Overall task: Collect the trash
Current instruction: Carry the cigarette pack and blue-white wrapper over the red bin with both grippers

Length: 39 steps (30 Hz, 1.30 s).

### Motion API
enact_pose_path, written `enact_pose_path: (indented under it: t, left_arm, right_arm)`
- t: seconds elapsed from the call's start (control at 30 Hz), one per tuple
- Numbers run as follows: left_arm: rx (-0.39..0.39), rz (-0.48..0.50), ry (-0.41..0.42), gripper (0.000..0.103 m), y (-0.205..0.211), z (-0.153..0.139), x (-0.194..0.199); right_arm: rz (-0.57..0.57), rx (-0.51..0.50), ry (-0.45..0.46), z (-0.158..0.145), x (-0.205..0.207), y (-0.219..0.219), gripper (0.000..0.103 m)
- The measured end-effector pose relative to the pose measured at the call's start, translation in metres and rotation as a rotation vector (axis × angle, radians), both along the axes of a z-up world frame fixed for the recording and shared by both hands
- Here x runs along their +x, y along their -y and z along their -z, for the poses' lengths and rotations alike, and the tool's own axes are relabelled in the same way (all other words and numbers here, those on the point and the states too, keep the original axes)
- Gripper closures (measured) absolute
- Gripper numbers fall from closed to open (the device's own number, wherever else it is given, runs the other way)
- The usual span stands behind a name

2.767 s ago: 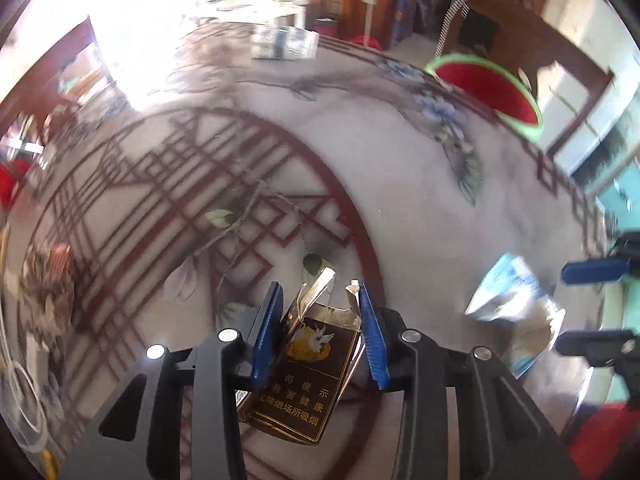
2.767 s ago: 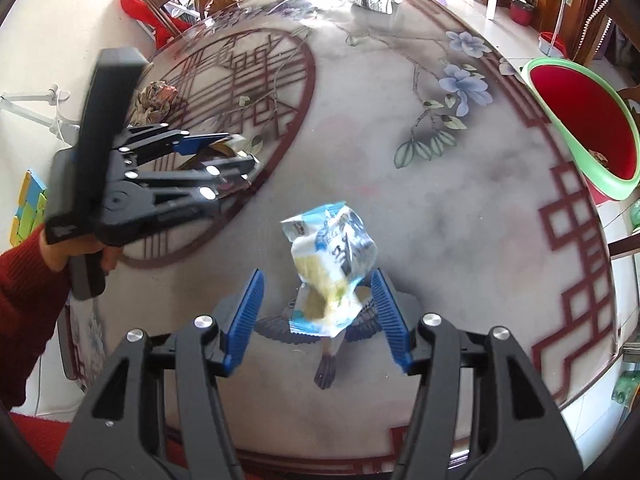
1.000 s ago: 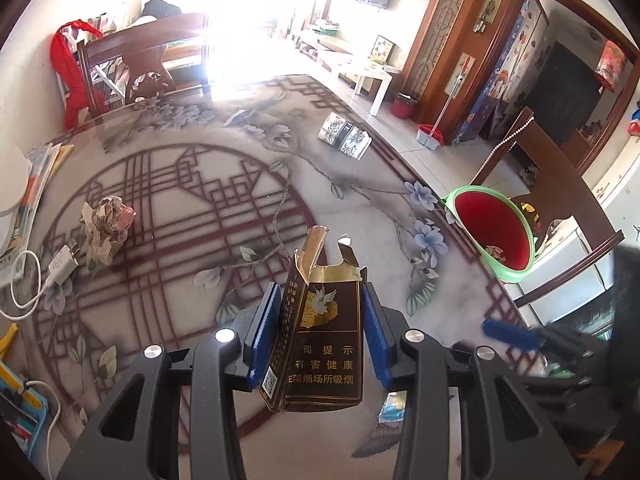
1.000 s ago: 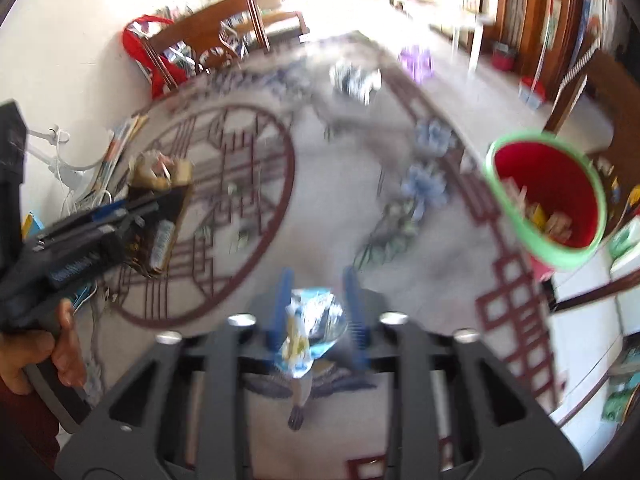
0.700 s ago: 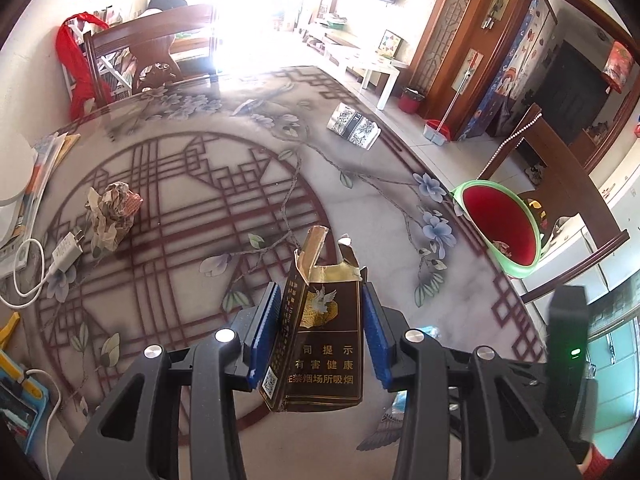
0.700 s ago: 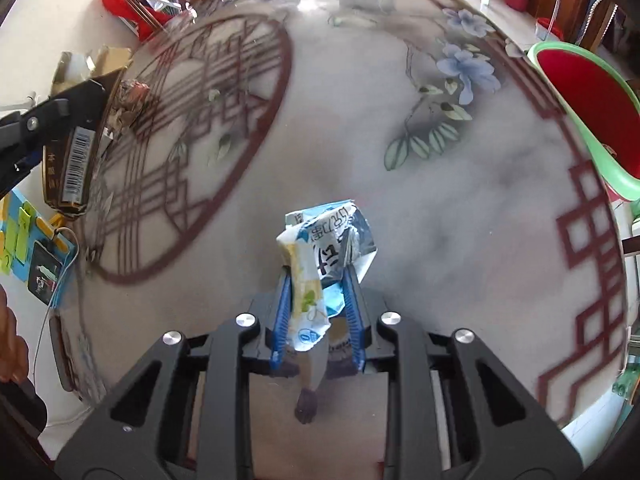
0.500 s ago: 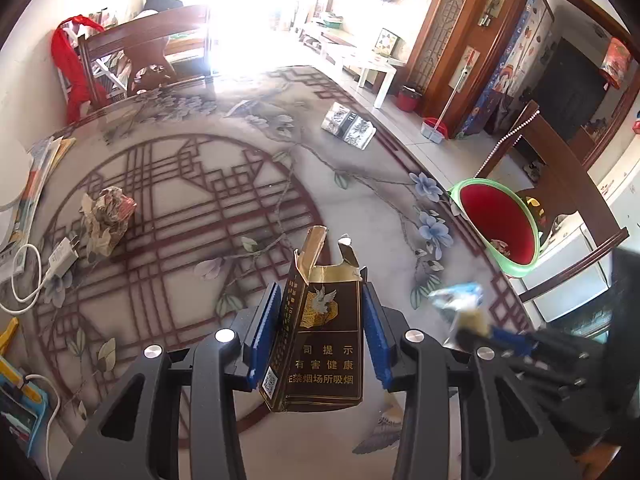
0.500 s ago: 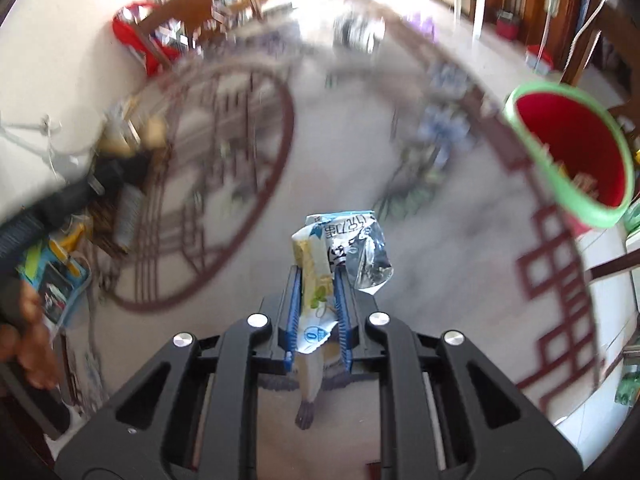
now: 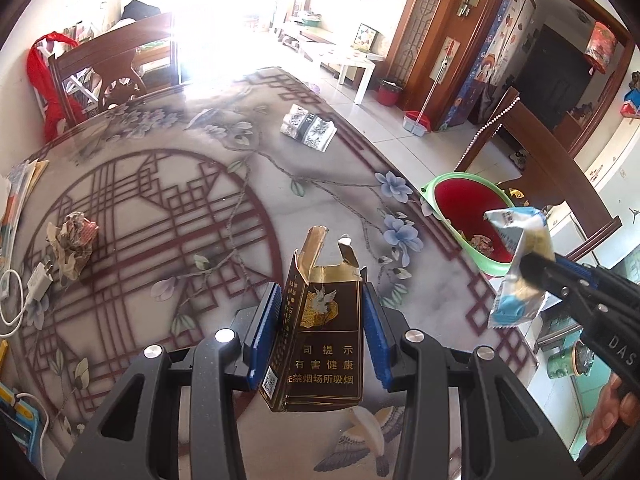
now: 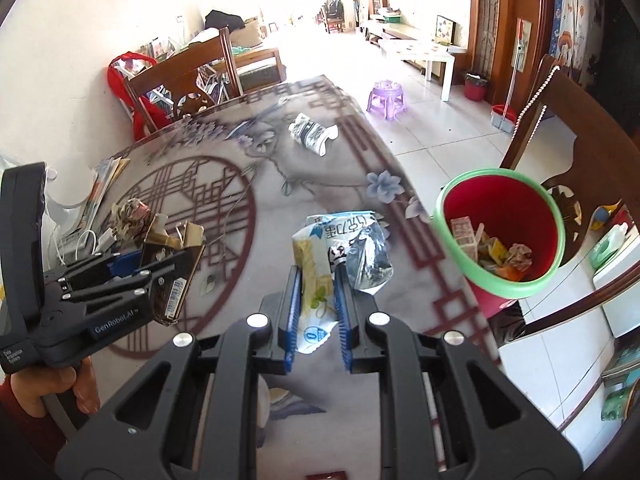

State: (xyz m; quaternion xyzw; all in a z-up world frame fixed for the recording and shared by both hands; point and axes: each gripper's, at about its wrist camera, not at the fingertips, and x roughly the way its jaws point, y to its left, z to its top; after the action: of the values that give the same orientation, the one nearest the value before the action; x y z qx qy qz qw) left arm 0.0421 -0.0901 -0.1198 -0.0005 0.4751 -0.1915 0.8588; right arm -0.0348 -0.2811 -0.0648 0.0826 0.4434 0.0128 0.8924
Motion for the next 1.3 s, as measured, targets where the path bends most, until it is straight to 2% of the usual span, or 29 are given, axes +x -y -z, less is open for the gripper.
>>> enact_pose_path:
  t: [0.57,0.93,1.3]
  left_arm:
    - [0.01,-0.034,-0.009,0.065,0.058,0.002,0.017]
    - [0.021,-0.073,-0.009,0.065,0.102,0.001,0.025]
    - [0.034,-0.077,0.002,0.065,0.136,-0.005,0.029]
  right_arm:
    - [0.007,-0.044,0.01,-0.003,0.021,0.066,0.086]
    - [-0.021,-0.045,0.006,0.004,0.041,0.116,0.086]
    - [0.017,-0.054,-0.026,0.02,0.056,0.173,0.086]
